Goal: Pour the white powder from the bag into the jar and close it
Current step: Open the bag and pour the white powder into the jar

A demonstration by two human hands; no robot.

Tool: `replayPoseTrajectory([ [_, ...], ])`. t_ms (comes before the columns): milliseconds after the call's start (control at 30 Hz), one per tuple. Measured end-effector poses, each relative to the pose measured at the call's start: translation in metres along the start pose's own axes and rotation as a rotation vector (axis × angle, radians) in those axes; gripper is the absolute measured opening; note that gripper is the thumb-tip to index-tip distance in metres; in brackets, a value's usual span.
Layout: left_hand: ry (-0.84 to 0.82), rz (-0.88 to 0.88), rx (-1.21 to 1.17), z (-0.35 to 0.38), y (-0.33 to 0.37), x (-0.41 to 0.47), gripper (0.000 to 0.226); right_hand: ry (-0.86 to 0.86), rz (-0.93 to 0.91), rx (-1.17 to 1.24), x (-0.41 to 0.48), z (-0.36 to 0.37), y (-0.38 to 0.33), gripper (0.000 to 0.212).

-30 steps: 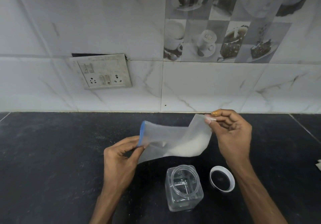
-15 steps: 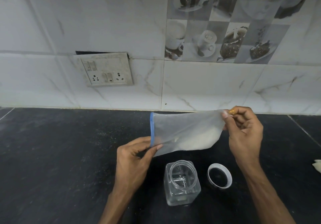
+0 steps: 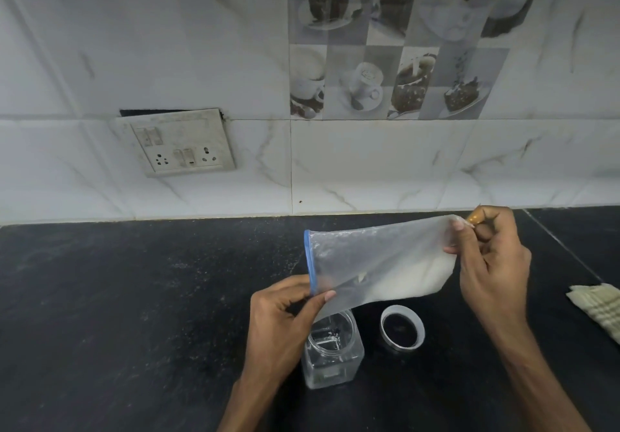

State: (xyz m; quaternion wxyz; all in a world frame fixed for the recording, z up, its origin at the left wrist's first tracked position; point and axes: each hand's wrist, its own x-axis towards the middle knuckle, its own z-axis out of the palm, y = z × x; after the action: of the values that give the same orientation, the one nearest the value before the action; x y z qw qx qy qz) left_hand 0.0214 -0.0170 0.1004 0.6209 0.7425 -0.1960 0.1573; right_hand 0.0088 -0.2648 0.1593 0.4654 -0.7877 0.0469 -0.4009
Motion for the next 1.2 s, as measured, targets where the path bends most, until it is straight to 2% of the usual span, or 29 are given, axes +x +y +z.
replayPoseTrajectory([
  [200,-0.019,-0.010,0.008,0.010,0.002,-0.004,0.011,0.011,0.029,0.003,0.000,-0.015,0.003,0.011],
  [367,-0.026,-0.050,0.037,0.009,0.001,-0.003,0.022,-0.055,0.067,0.030,-0.003,-0.017,0.006,0.013],
  [533,0.005,-0.091,0.045,0.008,-0.003,-0.004,0.023,-0.157,0.181,0.120,-0.003,-0.019,0.008,0.049],
  [633,0.020,-0.120,0.055,0.010,-0.006,-0.007,0.024,-0.161,0.176,0.112,-0.002,-0.021,0.011,0.032],
  [733,0.000,-0.150,0.077,0.012,-0.003,-0.012,0.040,-0.188,0.179,0.139,-0.001,-0.025,0.011,0.019],
  [800,-0.008,-0.147,0.102,0.012,-0.003,-0.015,0.049,-0.193,0.169,0.161,-0.002,-0.026,0.011,0.020],
  [933,0.013,-0.197,0.113,0.012,-0.005,-0.020,0.045,-0.173,0.165,0.258,-0.003,-0.026,0.006,0.031],
  [1200,-0.039,-0.231,0.089,0.013,0.003,-0.022,0.054,-0.213,0.172,0.314,0.003,-0.035,0.001,0.042],
])
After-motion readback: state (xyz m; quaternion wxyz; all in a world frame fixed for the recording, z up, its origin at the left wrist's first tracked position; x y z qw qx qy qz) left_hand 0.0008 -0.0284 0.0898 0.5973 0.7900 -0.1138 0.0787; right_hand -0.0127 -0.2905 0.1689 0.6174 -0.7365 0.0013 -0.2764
